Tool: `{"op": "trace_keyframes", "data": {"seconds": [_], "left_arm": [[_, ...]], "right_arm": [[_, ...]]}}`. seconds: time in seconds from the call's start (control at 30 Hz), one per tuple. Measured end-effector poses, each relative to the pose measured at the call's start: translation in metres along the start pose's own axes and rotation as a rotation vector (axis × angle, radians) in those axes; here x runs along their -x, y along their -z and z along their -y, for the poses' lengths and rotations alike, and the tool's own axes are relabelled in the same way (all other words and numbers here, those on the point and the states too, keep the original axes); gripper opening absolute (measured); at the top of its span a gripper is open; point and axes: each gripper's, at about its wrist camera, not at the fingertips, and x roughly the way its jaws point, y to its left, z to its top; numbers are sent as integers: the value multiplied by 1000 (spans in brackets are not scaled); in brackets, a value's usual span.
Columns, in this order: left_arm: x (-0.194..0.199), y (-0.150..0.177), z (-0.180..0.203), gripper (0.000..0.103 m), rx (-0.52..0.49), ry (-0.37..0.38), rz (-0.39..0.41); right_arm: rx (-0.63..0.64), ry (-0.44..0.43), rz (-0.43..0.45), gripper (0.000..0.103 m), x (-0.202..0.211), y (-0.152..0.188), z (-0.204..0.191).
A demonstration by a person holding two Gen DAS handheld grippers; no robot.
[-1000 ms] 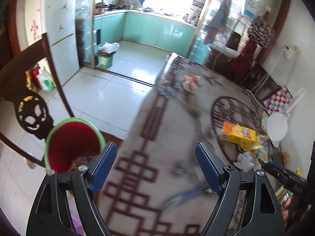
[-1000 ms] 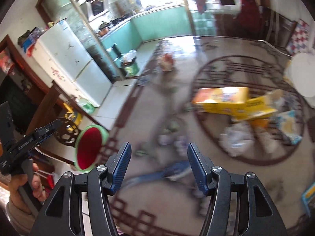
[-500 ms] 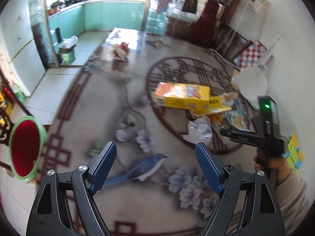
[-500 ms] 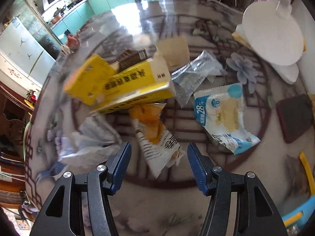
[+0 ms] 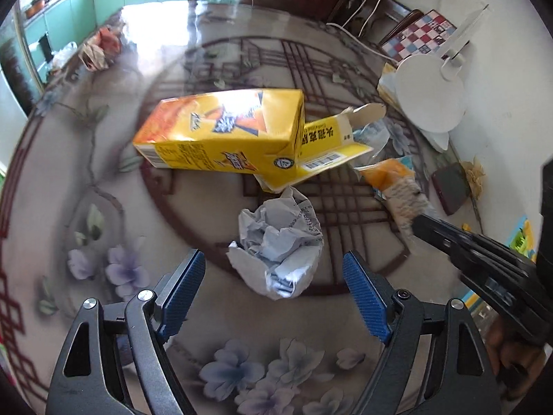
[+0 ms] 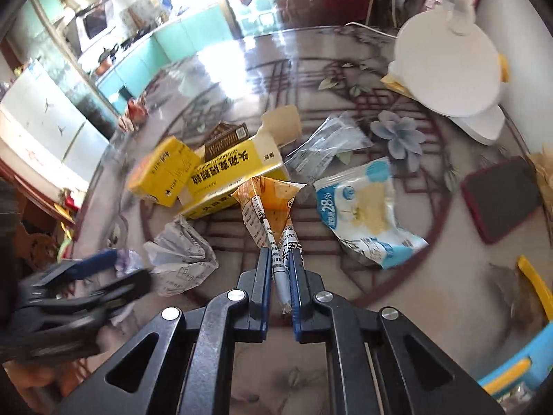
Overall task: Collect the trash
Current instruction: 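Grasp crumpled paper ball with left tool while right tool grasps orange wrapper, then carry paper ball and orange wrapper over the red bucket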
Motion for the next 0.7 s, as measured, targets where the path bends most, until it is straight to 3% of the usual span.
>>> {"op": "trace_keyframes", "data": {"seconds": [0.07,0.17,0.33,0.6,0.7], "left_arm": [[-11,-1,1,47,5,4,-32],[-15,-2,1,40,12,33,-23],[3,4,1,36,-20,7,-12],[59,16,-31,37,81,28,50],[81,18,-46,37,114,-2,104]], "right_arm": [[-5,1,1,8,6,2,-1],[-10,0,9,8,13,2,-6],[-13,-12,20,8,25,4,-17],[16,-56,86,8,51,-3,-46],[47,-68,114,8,61,-6,-62]]}}
